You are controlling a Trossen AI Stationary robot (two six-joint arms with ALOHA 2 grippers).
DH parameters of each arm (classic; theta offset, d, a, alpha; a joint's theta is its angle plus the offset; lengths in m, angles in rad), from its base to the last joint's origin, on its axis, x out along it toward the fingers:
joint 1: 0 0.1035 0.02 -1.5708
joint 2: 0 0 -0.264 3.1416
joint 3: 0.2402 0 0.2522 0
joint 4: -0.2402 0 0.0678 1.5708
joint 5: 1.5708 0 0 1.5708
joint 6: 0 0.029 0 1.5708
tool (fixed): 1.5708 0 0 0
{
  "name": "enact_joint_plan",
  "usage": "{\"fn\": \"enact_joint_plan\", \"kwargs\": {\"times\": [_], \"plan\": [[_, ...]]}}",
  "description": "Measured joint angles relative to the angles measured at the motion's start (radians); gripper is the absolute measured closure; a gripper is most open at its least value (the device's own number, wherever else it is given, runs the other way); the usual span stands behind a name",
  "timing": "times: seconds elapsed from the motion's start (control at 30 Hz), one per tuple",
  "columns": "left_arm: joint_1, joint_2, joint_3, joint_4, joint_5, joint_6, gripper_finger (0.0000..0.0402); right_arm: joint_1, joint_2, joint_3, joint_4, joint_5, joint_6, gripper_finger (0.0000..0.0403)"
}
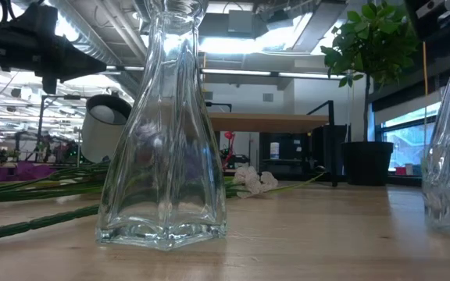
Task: Pick and place flowers into a vace then onto a shelf
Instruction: Put the right white flowers into the right transparent vase
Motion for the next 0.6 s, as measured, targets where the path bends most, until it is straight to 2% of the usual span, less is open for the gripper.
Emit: {"fn": "enact_joint_plan", "kwargs": {"times": [0.37, 0.6], "plan": [[0.0, 0.0, 0.0, 0.0, -0.01, 0.0, 0.0398, 0.0, 0.0, 0.0, -0.003, -0.021, -0.001, 0.0384], [0.0, 0.0, 0.0, 0.0, -0.01, 0.0, 0.0398, 0.0, 0.0, 0.0, -0.04, -0.028, 0.017, 0.0323]]}}
